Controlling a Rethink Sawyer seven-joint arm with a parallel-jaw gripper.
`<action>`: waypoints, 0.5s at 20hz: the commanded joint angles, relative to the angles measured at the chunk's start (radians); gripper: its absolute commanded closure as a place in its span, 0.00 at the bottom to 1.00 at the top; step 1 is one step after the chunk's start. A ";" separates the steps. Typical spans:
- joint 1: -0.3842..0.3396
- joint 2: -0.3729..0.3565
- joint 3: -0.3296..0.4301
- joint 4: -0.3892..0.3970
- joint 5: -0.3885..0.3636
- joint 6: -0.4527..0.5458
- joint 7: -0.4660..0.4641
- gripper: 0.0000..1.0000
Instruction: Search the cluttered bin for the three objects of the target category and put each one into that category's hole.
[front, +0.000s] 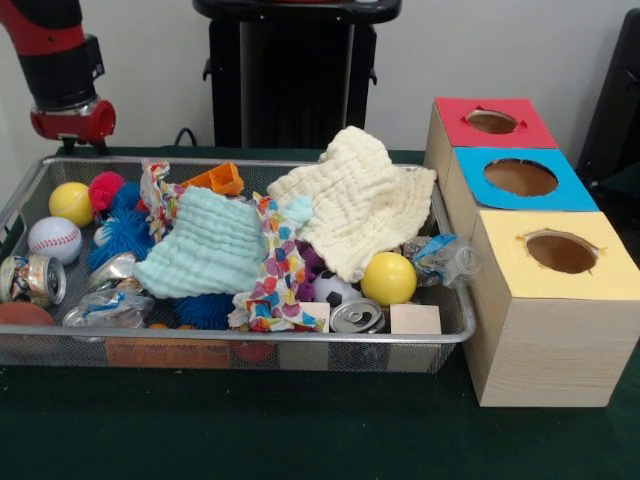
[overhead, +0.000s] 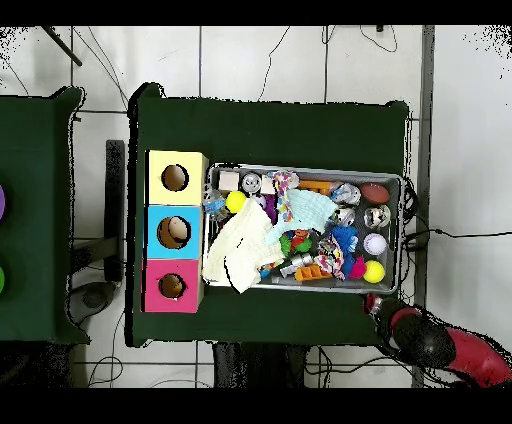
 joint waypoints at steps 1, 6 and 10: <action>0.063 0.140 0.019 -0.188 -0.124 0.043 -0.218 0.00; 0.098 0.195 -0.033 -0.175 -0.154 -0.033 -0.093 0.00; 0.121 0.201 -0.047 -0.173 -0.143 -0.047 -0.058 0.00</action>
